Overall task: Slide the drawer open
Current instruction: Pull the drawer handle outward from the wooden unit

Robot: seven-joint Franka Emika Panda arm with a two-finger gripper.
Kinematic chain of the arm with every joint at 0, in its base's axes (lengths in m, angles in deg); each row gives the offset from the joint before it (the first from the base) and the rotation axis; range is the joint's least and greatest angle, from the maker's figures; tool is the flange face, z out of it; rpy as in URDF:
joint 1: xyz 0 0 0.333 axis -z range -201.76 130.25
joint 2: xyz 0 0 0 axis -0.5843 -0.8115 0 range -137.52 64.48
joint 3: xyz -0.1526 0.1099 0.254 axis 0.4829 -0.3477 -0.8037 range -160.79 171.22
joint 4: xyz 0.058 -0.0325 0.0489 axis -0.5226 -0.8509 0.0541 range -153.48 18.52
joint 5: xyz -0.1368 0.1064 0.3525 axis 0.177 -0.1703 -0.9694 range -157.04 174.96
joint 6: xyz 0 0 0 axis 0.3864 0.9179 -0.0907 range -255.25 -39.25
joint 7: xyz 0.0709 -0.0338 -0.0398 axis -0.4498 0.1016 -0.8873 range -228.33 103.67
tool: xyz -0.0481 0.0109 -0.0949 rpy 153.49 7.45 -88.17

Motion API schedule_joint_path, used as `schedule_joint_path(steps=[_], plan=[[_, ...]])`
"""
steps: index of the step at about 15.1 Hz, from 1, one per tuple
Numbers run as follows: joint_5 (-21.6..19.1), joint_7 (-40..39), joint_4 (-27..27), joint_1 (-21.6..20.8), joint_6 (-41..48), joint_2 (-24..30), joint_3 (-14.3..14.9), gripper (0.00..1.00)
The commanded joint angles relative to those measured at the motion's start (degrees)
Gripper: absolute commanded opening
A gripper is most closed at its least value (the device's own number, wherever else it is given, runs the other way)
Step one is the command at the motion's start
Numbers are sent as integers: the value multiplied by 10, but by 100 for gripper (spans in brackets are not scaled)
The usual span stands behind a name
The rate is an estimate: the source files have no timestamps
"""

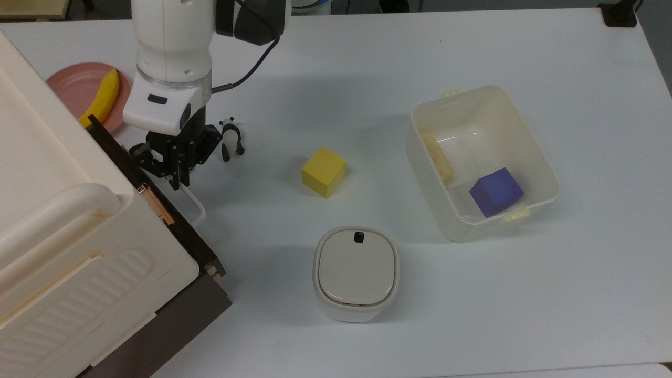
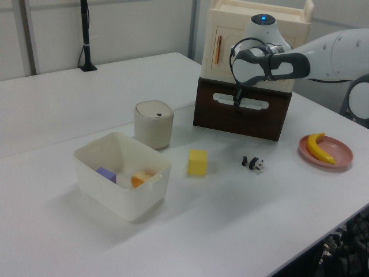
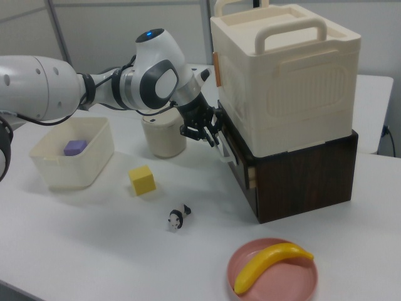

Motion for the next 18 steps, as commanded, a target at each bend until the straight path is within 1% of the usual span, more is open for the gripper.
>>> schedule_joint_path(steps=[1, 4, 5, 9, 11, 13, 15, 18], plan=[[-10, 10, -36, -9, 8, 37, -15, 0], [-11, 14, -43, -9, 8, 44, -23, 0], [-11, 17, -64, -9, 11, 57, -30, 0], [-11, 18, -70, -14, 66, 72, -47, 0], [-12, 18, -71, -16, 83, 79, -48, 0], [-12, 26, -73, -33, 101, 83, -48, 0], [-12, 38, -83, -37, 105, 87, -48, 0], [-12, 46, -88, -42, 121, 87, -56, 0]])
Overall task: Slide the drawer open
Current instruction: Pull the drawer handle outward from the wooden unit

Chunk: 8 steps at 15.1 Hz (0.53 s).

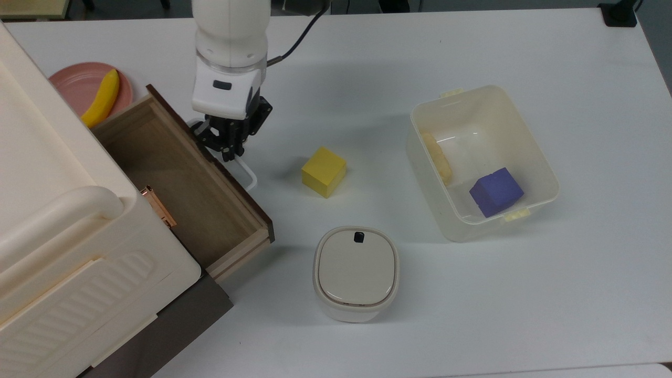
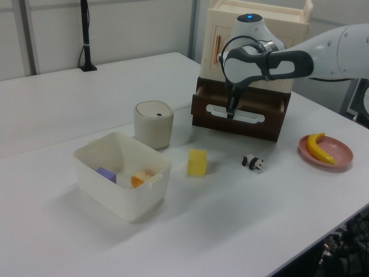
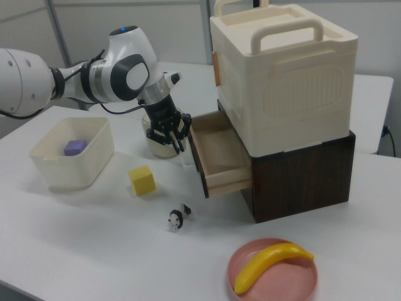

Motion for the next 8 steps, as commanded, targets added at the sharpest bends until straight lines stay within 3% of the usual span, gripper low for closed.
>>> schedule_joint_path(steps=[1, 8], plan=[[-13, 27, -30, -19, 29, 28, -15, 0], [-13, 29, -36, -32, 54, 39, -15, 0]])
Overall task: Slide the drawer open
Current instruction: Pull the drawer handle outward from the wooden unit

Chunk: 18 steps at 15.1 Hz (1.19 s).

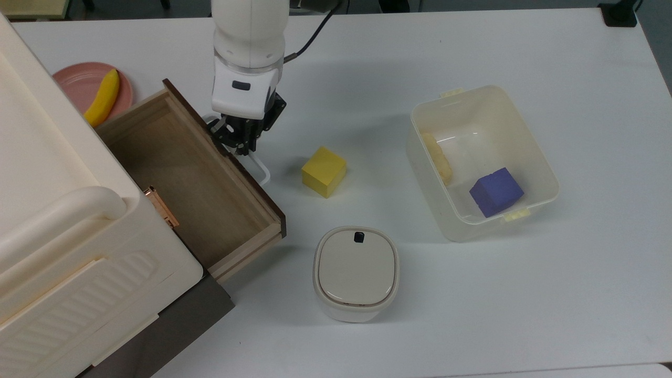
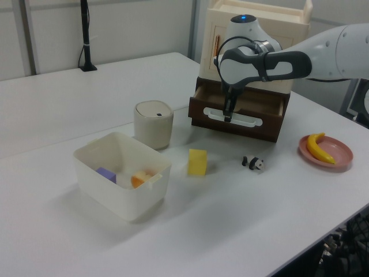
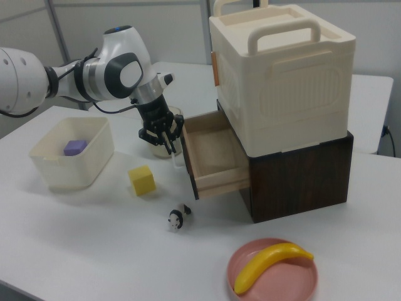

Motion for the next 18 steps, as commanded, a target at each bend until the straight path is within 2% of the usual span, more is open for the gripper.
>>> schedule_joint_path(steps=[1, 8, 15, 16, 17, 18], plan=[[-13, 21, -39, -17, 26, 41, -11, 0], [-13, 21, -68, -17, 27, 69, -12, 0], [-13, 21, -70, -24, 27, 68, -11, 0], [-13, 22, -68, -24, 27, 65, -11, 12], [-13, 22, -68, -24, 27, 64, -11, 29], [-13, 21, -68, -24, 27, 64, -11, 28]])
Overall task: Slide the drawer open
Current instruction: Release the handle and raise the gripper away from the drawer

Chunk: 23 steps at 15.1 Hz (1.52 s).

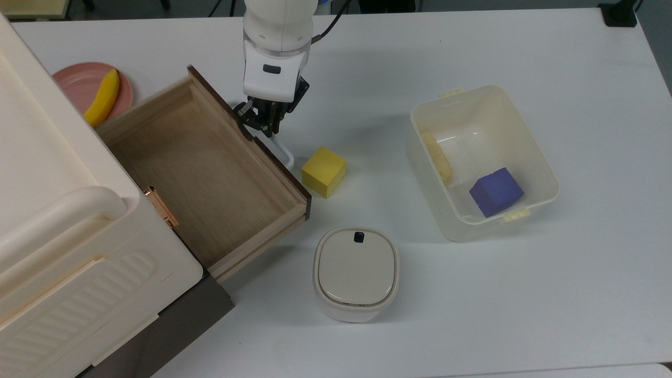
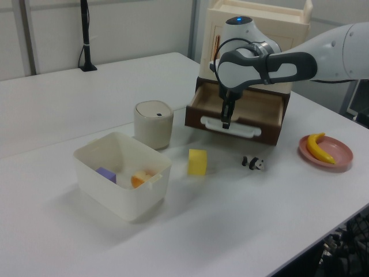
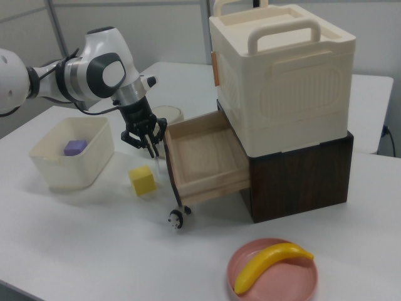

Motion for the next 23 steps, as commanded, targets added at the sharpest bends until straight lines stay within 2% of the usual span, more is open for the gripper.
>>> schedule_joint_path(steps=[1, 7, 8, 9, 11, 15, 20, 21, 23], plan=[[-9, 5, -16, -6, 10, 19, 2, 27], [-9, 44, -11, -8, 28, 25, -2, 27], [-11, 64, -10, -8, 35, 26, -5, 31], [-25, 96, -10, -8, 42, 28, -19, 51], [-37, 180, -10, -8, 65, 46, -38, 100], [-44, 281, -5, -28, 164, 88, -42, 100], [-38, 511, -5, -39, 229, 128, -38, 100], [-37, 526, -4, -44, 231, 132, -31, 100], [-37, 524, -3, -72, 235, 142, 13, 100]])
